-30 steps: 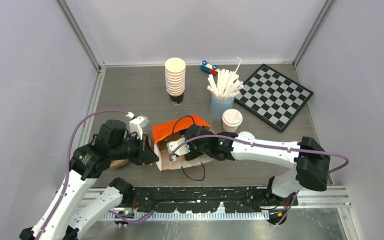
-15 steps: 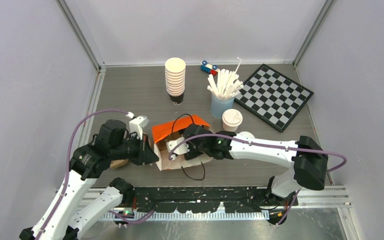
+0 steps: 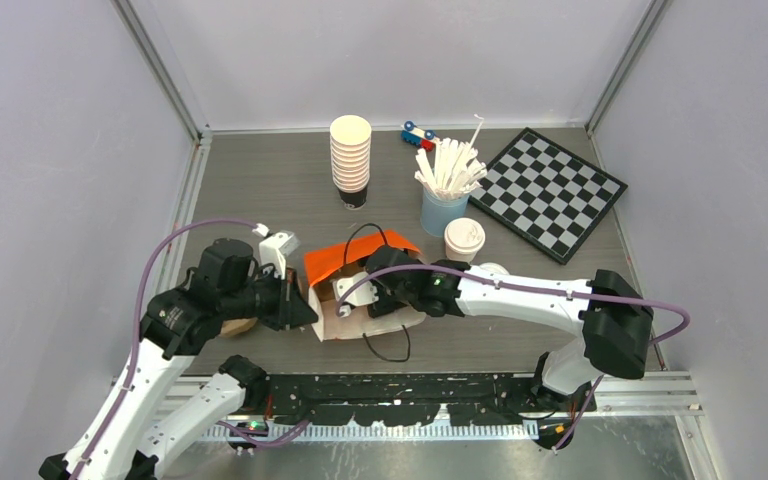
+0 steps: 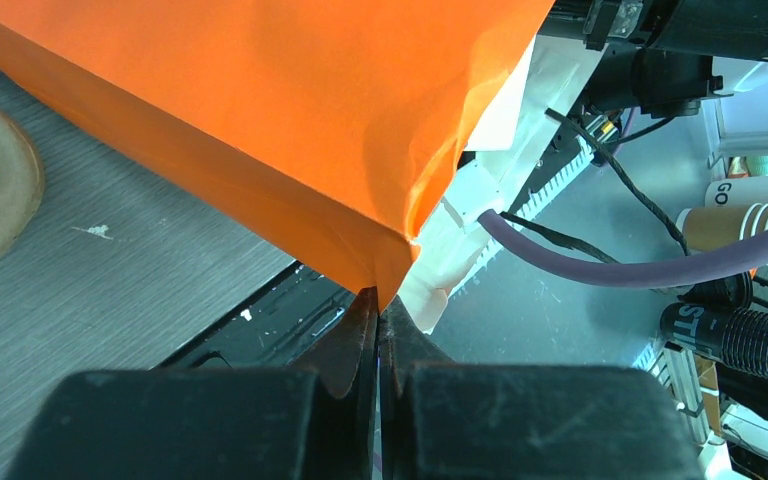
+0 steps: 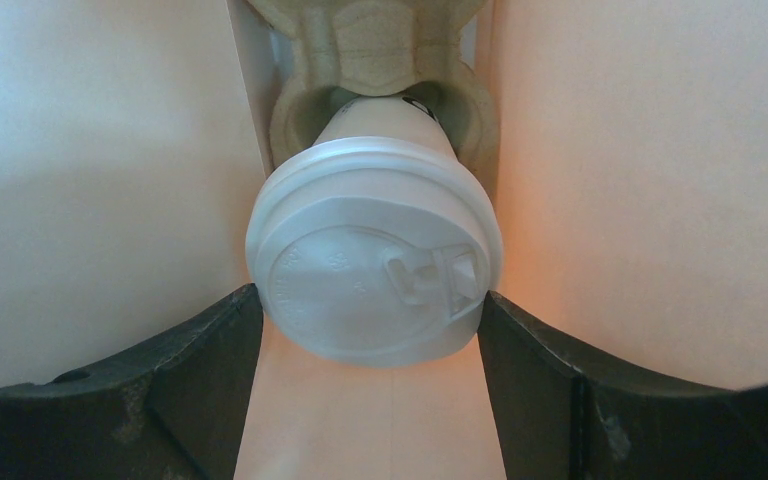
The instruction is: Pack the takeout coffee
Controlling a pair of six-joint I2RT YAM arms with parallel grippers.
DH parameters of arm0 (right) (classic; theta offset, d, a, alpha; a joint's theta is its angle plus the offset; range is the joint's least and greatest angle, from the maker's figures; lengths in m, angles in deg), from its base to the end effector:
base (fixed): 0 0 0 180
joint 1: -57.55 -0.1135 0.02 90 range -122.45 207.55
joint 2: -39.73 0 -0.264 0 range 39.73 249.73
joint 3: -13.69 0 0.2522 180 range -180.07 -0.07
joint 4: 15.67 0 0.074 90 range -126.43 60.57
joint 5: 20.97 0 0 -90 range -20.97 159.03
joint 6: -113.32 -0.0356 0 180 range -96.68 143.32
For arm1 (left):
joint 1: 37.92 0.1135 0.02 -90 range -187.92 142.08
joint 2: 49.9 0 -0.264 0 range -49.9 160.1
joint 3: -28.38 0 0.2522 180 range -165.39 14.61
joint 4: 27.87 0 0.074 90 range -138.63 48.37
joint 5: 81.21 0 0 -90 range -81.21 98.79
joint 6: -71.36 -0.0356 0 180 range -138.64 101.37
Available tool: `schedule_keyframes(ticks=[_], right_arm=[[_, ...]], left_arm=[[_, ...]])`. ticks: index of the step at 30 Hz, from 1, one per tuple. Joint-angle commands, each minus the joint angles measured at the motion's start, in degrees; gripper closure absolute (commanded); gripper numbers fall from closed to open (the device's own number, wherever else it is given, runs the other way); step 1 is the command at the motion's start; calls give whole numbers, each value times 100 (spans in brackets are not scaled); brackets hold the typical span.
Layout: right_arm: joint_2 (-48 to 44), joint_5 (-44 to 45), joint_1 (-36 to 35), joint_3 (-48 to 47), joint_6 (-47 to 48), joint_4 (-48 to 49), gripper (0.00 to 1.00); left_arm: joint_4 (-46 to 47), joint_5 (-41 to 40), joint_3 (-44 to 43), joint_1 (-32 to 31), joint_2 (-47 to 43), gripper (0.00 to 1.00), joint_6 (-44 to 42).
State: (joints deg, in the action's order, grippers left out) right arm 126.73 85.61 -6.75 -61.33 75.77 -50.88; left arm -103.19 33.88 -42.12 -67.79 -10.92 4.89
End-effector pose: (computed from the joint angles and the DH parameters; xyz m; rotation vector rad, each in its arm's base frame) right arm 0.1507 0.2897 0.2455 -1.9391 1.3524 -0.2466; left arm 0.0848 -0.0661 0.3379 0.3664 2.4251 -0.9533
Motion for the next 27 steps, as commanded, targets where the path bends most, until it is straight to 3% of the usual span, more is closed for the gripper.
schedule_keyframes(ticks=[1, 10, 14, 27], right_arm=[[142, -117, 95, -15, -147, -263, 29], [185, -136, 148, 53, -173, -77, 30], [75, -8, 149, -129, -260, -112, 23], [-294, -225, 101, -491, -320, -1098, 16]], left_arm=[[48, 168, -83, 11, 13, 100, -34], [122, 140, -30, 11, -4, 100, 40], [214, 123, -59, 16, 66, 100, 55], [296, 16, -123, 12, 231, 100, 35]])
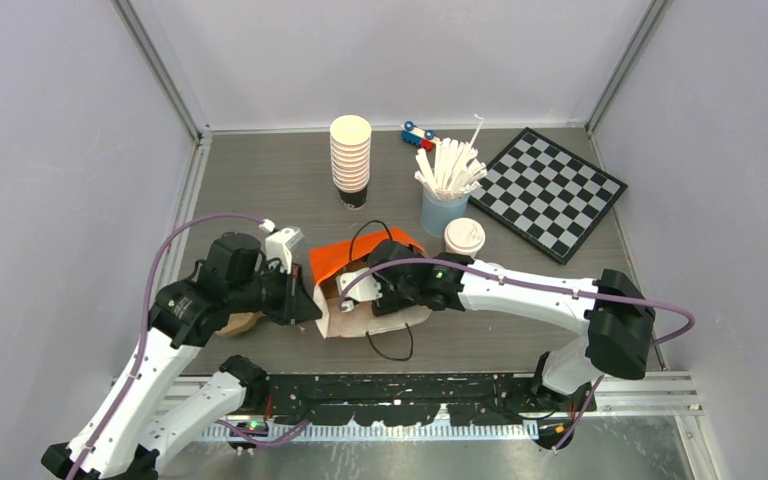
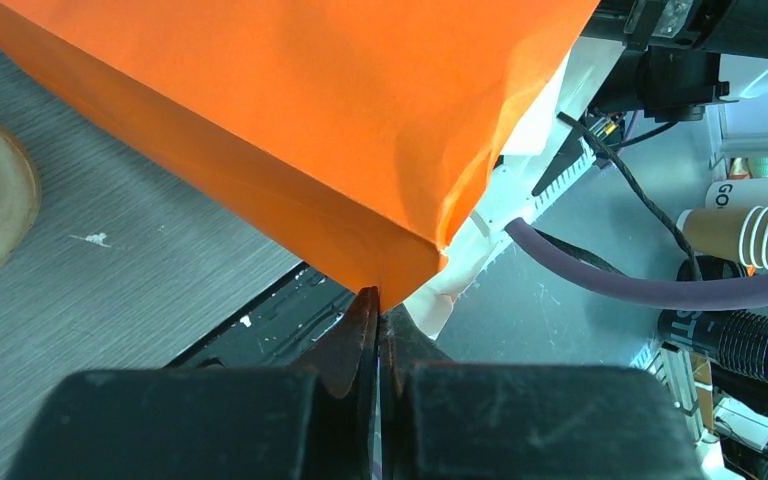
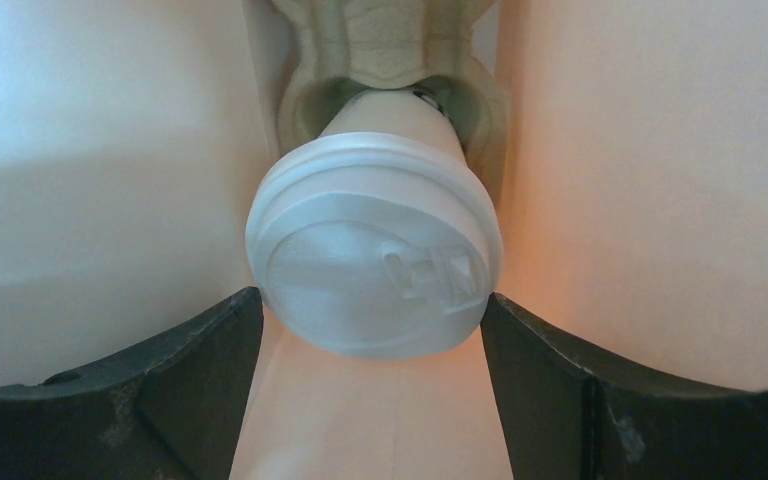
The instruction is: Pack the takeout coffee
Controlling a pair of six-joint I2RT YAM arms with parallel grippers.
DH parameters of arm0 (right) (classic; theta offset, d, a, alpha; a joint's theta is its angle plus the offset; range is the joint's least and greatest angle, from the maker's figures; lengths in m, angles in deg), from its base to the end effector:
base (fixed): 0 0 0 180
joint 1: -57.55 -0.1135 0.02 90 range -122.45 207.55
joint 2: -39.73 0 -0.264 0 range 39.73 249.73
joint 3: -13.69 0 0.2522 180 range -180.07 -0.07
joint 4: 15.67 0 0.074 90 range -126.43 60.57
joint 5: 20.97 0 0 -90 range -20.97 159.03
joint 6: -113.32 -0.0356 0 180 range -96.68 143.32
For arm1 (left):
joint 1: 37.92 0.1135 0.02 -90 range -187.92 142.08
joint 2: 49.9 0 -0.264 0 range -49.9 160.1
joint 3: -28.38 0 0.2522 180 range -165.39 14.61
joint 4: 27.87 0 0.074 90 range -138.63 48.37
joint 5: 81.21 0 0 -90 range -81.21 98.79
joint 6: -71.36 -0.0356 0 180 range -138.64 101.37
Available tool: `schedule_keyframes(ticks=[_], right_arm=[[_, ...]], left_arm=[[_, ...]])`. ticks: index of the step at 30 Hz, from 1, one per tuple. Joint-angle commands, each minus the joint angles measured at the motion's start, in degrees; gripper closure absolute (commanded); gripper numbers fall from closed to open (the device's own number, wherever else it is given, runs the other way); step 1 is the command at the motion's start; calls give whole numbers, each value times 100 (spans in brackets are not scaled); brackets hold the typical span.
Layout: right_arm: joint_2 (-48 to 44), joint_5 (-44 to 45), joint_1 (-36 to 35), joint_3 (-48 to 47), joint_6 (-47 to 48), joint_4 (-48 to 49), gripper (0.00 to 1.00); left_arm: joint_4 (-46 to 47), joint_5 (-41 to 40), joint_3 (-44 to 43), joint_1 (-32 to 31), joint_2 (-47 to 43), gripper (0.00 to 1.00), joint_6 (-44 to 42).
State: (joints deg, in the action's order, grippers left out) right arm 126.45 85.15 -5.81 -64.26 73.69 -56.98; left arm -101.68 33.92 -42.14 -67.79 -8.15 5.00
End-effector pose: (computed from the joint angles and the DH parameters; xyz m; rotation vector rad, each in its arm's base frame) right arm 0.1539 0.2848 0.2556 -1.9502 1.4210 -0.2401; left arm 0.0958 -0.0725 0.3355 0.3609 2.4488 -0.9497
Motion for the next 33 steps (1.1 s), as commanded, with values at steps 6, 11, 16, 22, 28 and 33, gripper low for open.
schedule_keyframes(ticks=[6, 11, 16, 22, 28, 33], right_arm=[[-330, -249, 8, -269, -183, -708, 8], [-404, -168, 7, -315, -240, -760, 7], [-507, -80, 1, -414, -347, -836, 8], [-631, -71, 0, -436, -426, -973, 13], [-699, -187, -21, -536, -654, -1154, 9], [-733, -362, -88, -548, -769, -1280, 13]], left_arm=[[159, -12, -68, 10, -115, 100, 131], [129, -8, -79, 13, -104, 100, 119], [130, 8, -71, 16, -98, 100, 119], [176, 76, -52, 15, -94, 100, 132], [264, 169, -77, 15, -115, 100, 227], [475, 261, -79, 13, -103, 100, 406]])
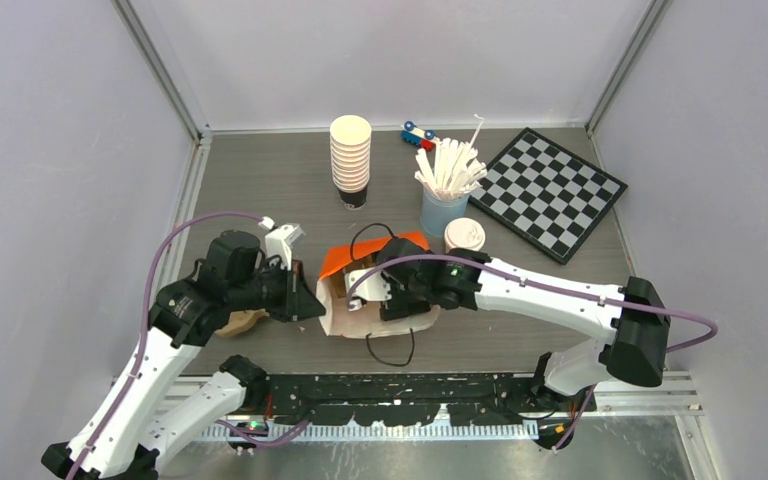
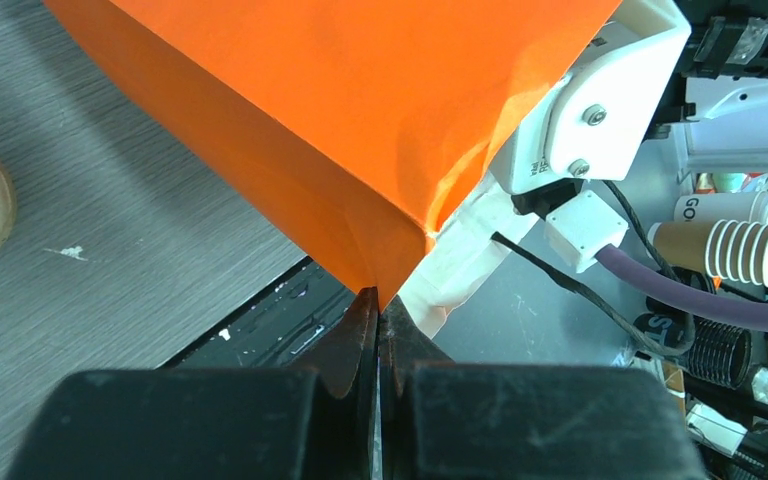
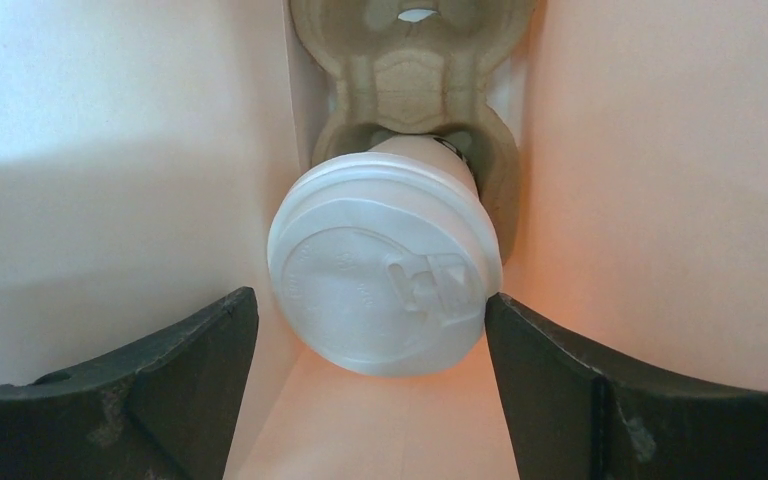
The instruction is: Pack the takeout coffee
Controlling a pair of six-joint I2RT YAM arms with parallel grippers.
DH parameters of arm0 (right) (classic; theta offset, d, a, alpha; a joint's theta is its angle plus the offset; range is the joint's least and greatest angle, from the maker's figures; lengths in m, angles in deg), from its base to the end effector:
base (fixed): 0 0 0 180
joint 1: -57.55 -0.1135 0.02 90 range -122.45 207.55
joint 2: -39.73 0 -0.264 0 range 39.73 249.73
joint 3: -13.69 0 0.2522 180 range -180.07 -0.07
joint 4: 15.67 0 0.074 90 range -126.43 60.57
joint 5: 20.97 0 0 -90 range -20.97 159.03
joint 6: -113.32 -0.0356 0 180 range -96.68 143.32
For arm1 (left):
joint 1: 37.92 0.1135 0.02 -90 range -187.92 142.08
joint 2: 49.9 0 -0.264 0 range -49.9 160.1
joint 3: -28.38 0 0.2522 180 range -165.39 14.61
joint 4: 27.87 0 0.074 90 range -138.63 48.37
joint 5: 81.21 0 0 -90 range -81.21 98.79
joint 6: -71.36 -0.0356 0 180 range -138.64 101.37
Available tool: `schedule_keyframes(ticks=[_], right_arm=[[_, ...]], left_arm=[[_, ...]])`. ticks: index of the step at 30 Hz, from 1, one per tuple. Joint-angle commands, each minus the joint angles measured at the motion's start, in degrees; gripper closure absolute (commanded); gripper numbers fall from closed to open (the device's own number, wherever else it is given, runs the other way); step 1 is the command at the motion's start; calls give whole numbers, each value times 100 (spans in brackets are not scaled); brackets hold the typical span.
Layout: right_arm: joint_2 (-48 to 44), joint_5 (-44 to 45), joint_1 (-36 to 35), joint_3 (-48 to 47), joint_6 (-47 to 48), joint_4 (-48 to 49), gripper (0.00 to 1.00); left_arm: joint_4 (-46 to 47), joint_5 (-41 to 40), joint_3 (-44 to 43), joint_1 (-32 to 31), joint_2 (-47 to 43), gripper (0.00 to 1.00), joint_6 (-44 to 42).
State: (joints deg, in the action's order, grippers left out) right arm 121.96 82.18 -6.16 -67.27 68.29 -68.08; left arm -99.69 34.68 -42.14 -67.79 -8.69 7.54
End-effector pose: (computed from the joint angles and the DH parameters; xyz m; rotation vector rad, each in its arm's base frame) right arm 0.1405 0.2661 0.2819 -1.9580 1.5202 -0.1494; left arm 0.0959 -0.0730 0.3392 0.3237 2.4196 -0.9948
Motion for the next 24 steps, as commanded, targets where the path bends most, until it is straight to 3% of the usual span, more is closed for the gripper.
schedule_keyframes(ticks=[1, 5, 24], right_arm=[[-299, -91, -70, -246, -251, -189, 15], [-370, -173, -157, -259, -335, -246, 20], [-728, -350, -601, -719, -799, -517, 25]], left_arm=[[304, 198, -86, 10, -41, 100, 200], [393, 285, -114, 8, 11, 100, 381], [300, 232, -218, 10, 89, 100, 491]])
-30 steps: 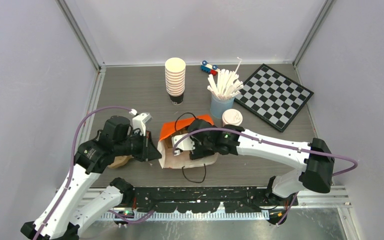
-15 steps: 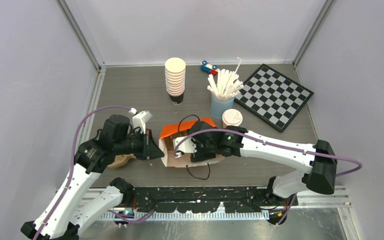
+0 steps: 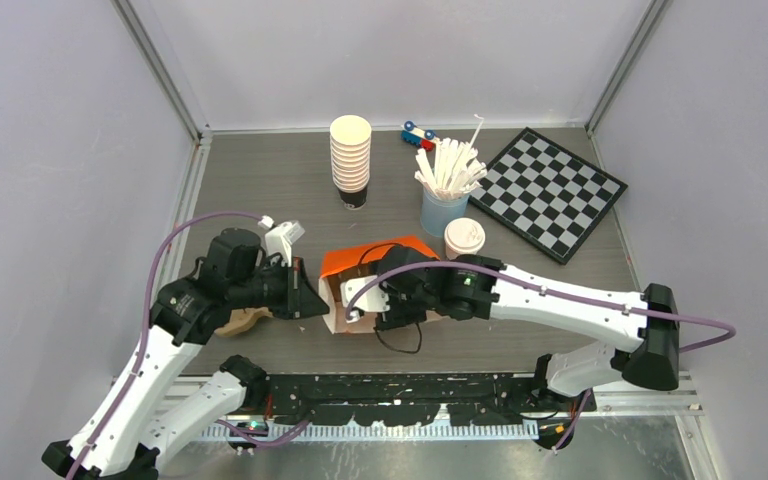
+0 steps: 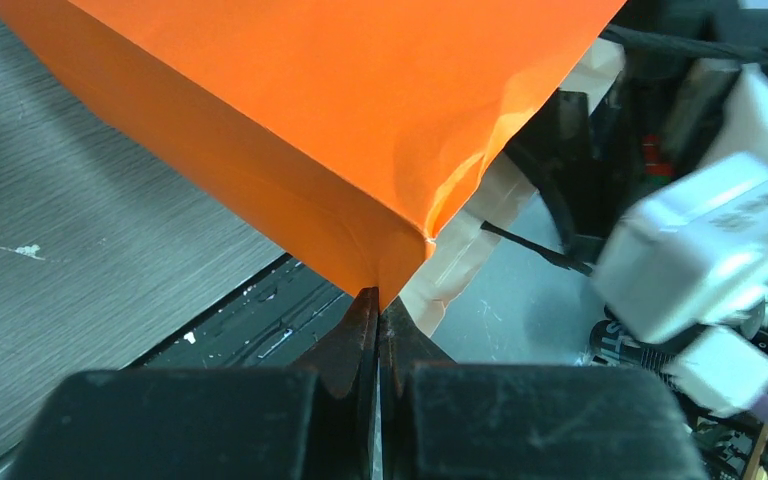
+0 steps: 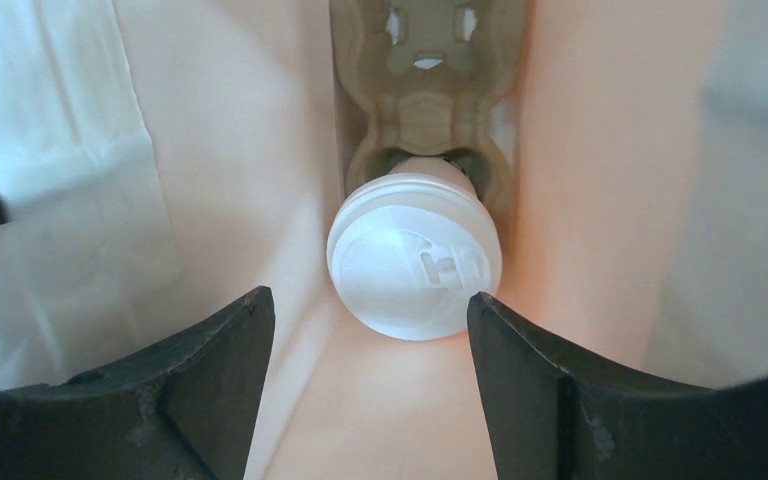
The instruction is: Pack the takeout coffee
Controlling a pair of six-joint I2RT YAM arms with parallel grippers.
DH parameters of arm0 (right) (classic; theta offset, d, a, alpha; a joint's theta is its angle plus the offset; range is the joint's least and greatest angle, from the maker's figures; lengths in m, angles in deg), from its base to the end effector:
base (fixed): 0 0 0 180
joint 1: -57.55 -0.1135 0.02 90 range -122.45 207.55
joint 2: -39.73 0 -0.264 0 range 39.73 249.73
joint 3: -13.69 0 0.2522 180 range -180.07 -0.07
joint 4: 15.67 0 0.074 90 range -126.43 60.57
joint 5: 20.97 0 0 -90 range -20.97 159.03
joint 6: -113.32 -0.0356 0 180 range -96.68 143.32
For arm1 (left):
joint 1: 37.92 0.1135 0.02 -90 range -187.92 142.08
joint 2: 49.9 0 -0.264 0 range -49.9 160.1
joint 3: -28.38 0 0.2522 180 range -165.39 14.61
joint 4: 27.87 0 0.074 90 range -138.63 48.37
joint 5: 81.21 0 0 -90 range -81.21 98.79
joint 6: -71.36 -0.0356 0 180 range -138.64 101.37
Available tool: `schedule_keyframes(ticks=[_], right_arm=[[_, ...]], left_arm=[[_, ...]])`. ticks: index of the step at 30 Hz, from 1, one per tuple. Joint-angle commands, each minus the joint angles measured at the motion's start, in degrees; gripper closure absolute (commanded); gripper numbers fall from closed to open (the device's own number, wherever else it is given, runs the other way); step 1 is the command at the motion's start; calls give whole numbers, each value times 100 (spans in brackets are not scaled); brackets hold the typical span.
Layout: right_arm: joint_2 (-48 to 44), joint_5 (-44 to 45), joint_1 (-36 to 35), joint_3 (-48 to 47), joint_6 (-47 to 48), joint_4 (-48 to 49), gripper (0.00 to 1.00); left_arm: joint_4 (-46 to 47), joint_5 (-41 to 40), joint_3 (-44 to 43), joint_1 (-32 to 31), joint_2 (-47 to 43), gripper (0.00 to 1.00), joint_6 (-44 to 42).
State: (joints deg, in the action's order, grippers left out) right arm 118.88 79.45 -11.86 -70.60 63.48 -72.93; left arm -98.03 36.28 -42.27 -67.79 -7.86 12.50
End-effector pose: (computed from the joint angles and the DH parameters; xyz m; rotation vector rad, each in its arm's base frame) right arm 0.1075 0.2677 0.3093 -1.9641 1.4804 -0.0039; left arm 0.0996 -0.0762 0.3410 0.2408 2.4355 -1.0683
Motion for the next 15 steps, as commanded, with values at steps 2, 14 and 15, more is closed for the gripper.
schedule_keyframes(ticks=[2, 14, 15], right_arm=[[-488, -89, -38, -463, -416, -156, 25], [-949, -386, -51, -1024, -1596, -619, 25], [-1016, -378, -53, -1078, -1715, -620, 25]], left_arm=[[122, 49, -207, 15, 6, 100, -10], [97, -24, -177, 9, 32, 100, -48], [99, -28, -190, 10, 32, 100, -60]])
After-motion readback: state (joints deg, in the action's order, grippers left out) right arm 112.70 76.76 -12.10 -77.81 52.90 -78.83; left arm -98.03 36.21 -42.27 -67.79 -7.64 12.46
